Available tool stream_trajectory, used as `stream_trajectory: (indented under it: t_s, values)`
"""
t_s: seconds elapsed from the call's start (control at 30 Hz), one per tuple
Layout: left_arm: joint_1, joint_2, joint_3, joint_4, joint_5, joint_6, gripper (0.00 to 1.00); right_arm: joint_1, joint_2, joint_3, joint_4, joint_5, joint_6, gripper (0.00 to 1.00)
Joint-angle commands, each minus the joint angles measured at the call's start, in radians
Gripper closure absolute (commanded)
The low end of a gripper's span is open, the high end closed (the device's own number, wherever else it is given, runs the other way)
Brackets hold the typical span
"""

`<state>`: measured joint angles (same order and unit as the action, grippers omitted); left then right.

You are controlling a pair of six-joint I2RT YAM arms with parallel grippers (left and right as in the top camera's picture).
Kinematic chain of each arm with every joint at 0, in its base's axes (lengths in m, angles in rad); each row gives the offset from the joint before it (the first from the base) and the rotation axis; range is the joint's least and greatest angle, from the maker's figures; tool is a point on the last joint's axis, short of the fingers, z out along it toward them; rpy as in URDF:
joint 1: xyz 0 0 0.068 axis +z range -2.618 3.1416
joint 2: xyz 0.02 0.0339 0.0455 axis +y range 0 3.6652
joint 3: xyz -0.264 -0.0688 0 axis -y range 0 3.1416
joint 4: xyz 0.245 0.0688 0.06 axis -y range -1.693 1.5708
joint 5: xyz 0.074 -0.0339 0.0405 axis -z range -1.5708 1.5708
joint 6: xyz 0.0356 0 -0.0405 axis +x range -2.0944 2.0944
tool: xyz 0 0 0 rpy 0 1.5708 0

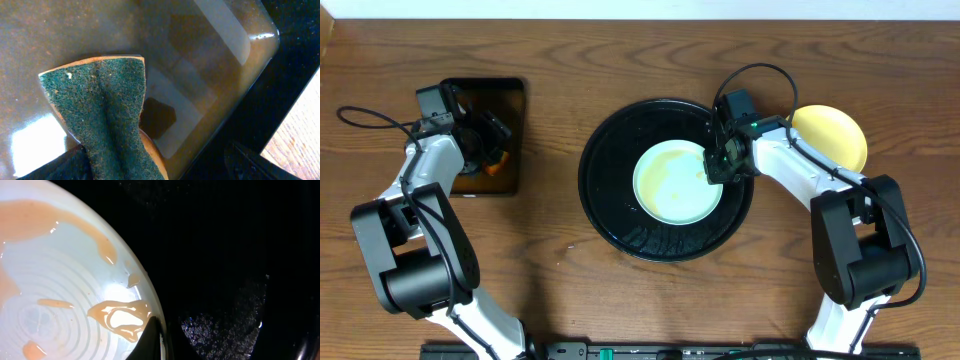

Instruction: Clean dirty plates on tray and stack at the side

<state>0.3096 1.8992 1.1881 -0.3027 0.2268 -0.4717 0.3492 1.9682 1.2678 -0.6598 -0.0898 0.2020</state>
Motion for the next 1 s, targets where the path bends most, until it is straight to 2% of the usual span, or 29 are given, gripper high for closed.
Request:
stream_trajectory:
  t_s: [0.0,0.2,0.33,0.6,0.97]
  values:
    - [0.0,-0.023,0.009,0.002,0.005,-0.002,0.19,0.016,0.017,0.017,-0.032,0.106,0.046,0.99]
    - [0.0,-0.023,0.009,0.002,0.005,-0.002,0.18,0.029,-0.038,0.175,-0.148,0.252,0.039,0.99]
    - [0.0,-0.023,0.009,0.002,0.005,-0.002,0.19,0.088,-0.072,0.275,-0.187,0.348,-0.09,0.99]
    - [0.0,-0.023,0.009,0.002,0.005,-0.002,0.19,0.248,-0.088,0.298,-0.189,0.661,-0.114,0.99]
    - [0.0,-0.023,0.009,0.002,0.005,-0.002,0.19,0.393,-0.089,0.315,-0.179,0.866,-0.114,0.99]
